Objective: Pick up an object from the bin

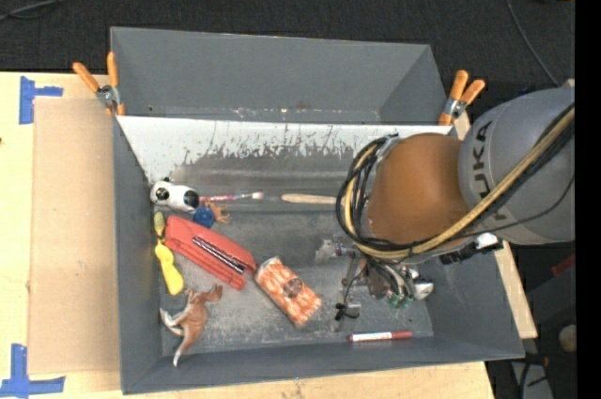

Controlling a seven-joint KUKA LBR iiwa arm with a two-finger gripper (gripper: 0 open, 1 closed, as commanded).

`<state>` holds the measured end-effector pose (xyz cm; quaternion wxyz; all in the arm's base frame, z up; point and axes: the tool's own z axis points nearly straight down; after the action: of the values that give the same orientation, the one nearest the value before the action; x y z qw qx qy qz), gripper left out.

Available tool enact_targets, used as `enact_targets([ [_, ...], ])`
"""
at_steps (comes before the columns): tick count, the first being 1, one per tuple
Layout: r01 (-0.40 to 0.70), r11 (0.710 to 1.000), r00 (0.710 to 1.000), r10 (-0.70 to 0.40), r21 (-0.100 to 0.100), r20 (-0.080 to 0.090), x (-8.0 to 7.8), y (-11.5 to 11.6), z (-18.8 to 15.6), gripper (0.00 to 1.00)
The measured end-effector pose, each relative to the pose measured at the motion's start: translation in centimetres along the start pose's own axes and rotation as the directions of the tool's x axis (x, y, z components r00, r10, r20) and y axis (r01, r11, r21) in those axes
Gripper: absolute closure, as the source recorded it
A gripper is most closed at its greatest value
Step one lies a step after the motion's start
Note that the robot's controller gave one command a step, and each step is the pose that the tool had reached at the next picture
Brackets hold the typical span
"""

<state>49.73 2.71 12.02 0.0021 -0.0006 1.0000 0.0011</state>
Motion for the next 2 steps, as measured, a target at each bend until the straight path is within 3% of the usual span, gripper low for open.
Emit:
enact_targets([
  [1, 0.143, 0.99, 0.99, -0.143, 0.001, -0.003, 0.4, 1.9, 2.3, 0.0],
  [2, 0.172, 0.985, 0.985, -0.172, 0.0, -0.008, -1.6, 2.5, 4.1, 0.0],
])
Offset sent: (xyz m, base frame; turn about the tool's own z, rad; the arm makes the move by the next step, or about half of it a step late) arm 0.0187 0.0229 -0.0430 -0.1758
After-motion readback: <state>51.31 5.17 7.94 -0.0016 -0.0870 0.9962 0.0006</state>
